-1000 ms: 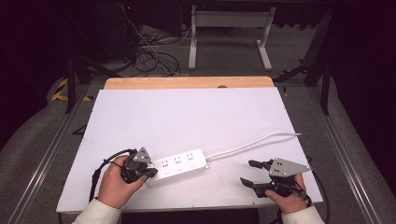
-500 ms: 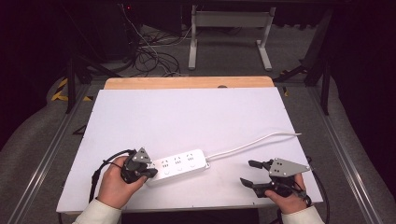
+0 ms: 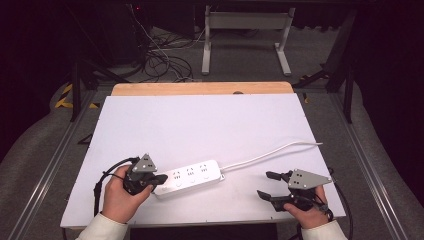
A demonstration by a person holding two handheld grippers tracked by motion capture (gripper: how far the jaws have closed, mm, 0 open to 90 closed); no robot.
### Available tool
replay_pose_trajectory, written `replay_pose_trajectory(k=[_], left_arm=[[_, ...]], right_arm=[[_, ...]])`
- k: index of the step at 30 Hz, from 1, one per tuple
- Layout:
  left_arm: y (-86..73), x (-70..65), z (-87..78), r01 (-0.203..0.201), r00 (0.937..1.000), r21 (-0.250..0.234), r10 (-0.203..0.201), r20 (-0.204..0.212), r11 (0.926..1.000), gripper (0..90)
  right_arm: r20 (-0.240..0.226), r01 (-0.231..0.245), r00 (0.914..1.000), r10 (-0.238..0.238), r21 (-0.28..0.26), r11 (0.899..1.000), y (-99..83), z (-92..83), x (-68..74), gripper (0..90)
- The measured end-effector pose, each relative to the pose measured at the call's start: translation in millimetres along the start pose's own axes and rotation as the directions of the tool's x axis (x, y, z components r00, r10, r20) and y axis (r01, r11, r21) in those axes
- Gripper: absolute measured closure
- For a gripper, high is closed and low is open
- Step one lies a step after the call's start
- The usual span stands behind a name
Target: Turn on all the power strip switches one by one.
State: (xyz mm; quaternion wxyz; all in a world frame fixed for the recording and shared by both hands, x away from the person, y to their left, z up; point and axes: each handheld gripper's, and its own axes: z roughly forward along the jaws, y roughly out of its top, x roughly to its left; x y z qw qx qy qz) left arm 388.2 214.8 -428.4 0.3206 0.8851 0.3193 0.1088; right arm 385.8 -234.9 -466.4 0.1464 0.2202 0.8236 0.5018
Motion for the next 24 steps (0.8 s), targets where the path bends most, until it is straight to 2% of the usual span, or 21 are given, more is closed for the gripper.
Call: replay_pose_trajectory(k=[1,6,14,18,24], left_arm=[[0.9,-2.1,-0.9,-0.011,0.9999,0.002,0.011,-0.011,0.9999,89.8],[1.6,-4.0,-0.4,-0.016,0.9998,-0.008,0.015,-0.011,0.9999,89.8],[3.5,-5.8,-1.6,-0.016,0.9999,-0.024,0.016,-0.001,0.9996,89.8],[5.3,-7.5,-2.2,-0.029,0.9996,-0.028,0.029,0.001,0.9992,89.8],[10.0,-8.6,4.5,-0.035,0.9992,-0.034,0.035,0.017,0.9988,89.8]], right_arm=[[0.000,0.000,1.0000,0.000,0.001,1.000,0.0,0.2,0.1,31.7],[0.002,0.003,1.0000,-0.003,0.000,1.000,0.2,-0.5,0.9,31.7],[-0.002,0.000,1.0000,0.000,0.001,1.000,-0.2,0.0,0.2,31.8],[-0.002,0.000,1.0000,0.000,-0.001,1.000,-0.1,-0.1,0.1,31.7],[-0.003,0.000,1.0000,0.000,0.003,1.000,0.0,0.6,0.3,31.7]])
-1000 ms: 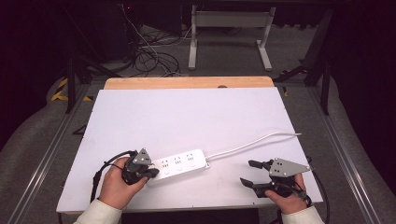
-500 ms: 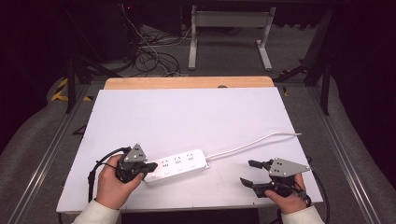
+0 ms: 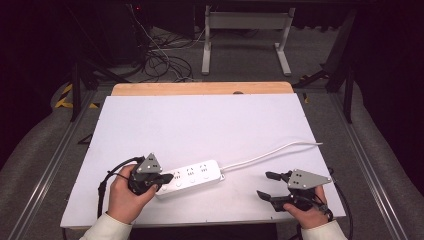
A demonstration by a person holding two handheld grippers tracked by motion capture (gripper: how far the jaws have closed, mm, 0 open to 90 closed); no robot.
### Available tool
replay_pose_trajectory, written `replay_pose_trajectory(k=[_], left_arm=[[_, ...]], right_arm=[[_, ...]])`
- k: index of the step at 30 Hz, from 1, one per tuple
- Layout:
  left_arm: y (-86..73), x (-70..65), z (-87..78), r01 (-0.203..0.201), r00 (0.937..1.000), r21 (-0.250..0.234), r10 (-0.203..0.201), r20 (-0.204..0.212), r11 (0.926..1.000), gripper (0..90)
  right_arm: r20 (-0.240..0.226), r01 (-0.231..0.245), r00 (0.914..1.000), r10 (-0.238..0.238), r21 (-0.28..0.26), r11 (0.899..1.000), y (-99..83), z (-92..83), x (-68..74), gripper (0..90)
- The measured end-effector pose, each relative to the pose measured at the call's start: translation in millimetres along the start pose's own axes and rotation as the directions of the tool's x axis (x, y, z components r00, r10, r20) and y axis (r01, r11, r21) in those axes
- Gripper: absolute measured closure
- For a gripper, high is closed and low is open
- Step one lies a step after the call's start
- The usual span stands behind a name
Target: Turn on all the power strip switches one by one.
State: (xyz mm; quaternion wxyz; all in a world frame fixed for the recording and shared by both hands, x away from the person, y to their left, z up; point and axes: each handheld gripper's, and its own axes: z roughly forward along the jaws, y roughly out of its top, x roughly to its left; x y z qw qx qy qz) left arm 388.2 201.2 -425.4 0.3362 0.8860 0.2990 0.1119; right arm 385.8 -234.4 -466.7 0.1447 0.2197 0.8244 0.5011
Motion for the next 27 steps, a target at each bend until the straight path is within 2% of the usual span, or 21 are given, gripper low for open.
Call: replay_pose_trajectory(k=[15,27], left_arm=[[11.3,-3.7,22.3,-0.021,0.9984,0.026,0.019,0.052,0.9994,89.7],[11.3,-4.1,24.4,-0.025,0.9984,0.037,0.023,0.052,0.9990,89.7]], right_arm=[[-0.001,0.000,1.0000,0.000,0.001,1.000,-0.3,0.1,-0.3,31.7],[0.000,0.004,1.0000,-0.004,0.002,1.000,-0.2,-0.1,-0.2,31.7]])
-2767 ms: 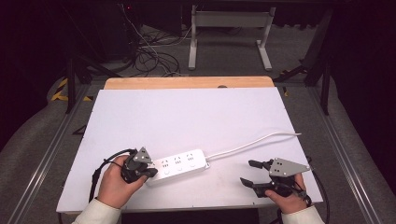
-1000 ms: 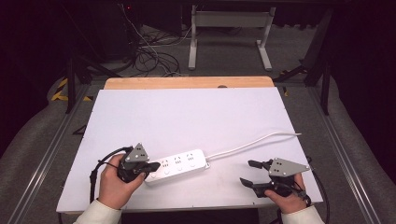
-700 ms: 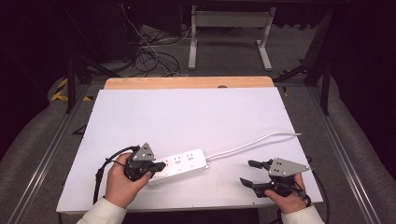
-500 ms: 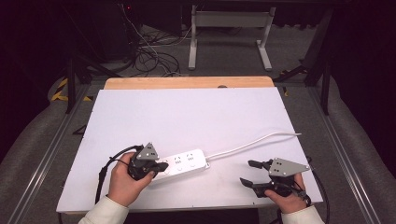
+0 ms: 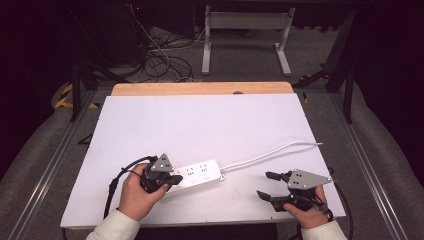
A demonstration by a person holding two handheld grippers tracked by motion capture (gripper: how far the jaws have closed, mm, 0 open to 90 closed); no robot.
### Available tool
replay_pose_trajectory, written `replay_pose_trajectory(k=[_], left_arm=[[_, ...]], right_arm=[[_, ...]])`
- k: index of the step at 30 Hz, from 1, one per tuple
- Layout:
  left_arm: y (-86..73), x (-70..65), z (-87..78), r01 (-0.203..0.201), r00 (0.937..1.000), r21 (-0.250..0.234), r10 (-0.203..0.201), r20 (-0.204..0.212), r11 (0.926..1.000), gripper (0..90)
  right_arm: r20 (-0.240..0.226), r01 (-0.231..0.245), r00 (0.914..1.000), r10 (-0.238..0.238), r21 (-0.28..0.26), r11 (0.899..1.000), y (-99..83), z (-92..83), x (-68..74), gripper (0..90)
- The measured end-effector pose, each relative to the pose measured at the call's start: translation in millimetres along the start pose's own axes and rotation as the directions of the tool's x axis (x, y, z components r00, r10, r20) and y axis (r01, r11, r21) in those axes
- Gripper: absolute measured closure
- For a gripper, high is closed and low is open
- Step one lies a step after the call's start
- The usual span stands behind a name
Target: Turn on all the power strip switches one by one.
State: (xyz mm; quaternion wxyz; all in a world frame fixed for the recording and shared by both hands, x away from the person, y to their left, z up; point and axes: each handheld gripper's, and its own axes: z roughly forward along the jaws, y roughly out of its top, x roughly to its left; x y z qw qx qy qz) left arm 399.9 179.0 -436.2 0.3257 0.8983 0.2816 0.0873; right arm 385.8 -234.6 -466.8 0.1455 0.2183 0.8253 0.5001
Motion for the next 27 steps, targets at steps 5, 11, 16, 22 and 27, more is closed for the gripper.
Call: replay_pose_trajectory(k=[5,11,16,22,27], left_arm=[[-0.8,0.5,2.7,-0.002,1.0000,0.009,0.002,-0.001,1.0000,89.8],[-1.2,-0.5,7.6,-0.016,0.9997,0.031,0.017,-0.015,0.9994,89.7],[-1.9,-0.2,9.7,-0.017,0.9997,0.039,0.018,-0.019,0.9991,89.7],[-2.2,0.0,11.0,-0.022,0.9995,0.044,0.023,-0.022,0.9988,89.7],[-2.4,-0.6,11.7,-0.022,0.9995,0.046,0.023,-0.024,0.9987,89.7]], right_arm=[[-0.001,0.003,1.0000,-0.003,0.001,1.000,-0.1,0.3,0.0,31.7],[0.000,0.003,1.0000,-0.003,0.001,1.000,-0.1,0.2,0.0,31.7],[0.001,0.005,1.0000,-0.005,0.003,1.000,-0.1,0.1,0.0,31.6],[0.003,0.006,1.0000,-0.006,0.005,1.000,0.0,0.0,0.1,31.5],[0.001,0.005,1.0000,-0.005,0.004,1.000,-0.1,0.2,0.3,31.5]])
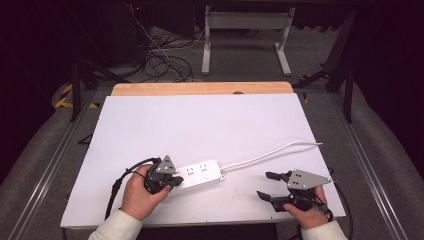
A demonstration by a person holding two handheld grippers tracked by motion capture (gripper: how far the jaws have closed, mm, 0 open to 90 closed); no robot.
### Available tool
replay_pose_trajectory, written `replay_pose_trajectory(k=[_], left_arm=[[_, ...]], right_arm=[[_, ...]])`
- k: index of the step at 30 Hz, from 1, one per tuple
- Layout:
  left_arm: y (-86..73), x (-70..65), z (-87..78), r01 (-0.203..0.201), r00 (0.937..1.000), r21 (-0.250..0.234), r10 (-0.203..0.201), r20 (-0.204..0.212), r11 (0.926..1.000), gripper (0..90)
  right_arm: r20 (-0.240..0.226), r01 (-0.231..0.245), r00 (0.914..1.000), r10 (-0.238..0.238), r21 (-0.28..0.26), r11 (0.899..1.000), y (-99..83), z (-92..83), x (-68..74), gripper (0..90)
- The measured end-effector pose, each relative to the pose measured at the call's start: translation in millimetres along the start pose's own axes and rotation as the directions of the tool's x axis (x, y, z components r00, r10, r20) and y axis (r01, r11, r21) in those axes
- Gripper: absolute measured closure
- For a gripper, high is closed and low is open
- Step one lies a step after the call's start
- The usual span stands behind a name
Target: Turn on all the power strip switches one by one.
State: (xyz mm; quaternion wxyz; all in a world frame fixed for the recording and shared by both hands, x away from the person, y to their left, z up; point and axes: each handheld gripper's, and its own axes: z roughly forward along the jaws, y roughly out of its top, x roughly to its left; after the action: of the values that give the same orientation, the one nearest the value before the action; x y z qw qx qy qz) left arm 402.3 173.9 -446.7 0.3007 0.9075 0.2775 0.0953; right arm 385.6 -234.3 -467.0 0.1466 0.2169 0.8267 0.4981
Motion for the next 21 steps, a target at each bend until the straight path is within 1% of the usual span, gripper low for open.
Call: replay_pose_trajectory(k=[7,9,12,16,21], left_arm=[[0.1,-0.2,0.4,0.002,1.0000,0.000,-0.002,0.000,1.0000,89.8],[0.0,-0.3,0.7,-0.003,1.0000,0.001,0.003,-0.002,1.0000,89.7],[-0.6,-0.6,1.6,-0.010,0.9998,-0.001,0.010,-0.015,0.9999,89.8],[-2.2,0.1,1.6,0.002,1.0000,-0.003,-0.002,-0.010,1.0000,89.8],[-3.4,-1.1,2.6,-0.003,0.9998,-0.013,0.003,-0.017,0.9999,89.8]], right_arm=[[-0.001,-0.001,1.0000,0.001,0.000,1.000,0.0,0.1,0.1,31.3],[-0.001,-0.001,1.0000,0.001,0.000,1.000,0.0,0.2,0.1,31.3],[-0.002,0.000,1.0000,0.000,0.001,1.000,0.1,0.2,0.3,31.3],[-0.002,-0.001,1.0000,0.001,-0.002,1.000,0.1,0.0,0.3,31.3],[-0.002,-0.001,1.0000,0.001,-0.004,1.000,0.1,-0.3,0.6,31.3]])
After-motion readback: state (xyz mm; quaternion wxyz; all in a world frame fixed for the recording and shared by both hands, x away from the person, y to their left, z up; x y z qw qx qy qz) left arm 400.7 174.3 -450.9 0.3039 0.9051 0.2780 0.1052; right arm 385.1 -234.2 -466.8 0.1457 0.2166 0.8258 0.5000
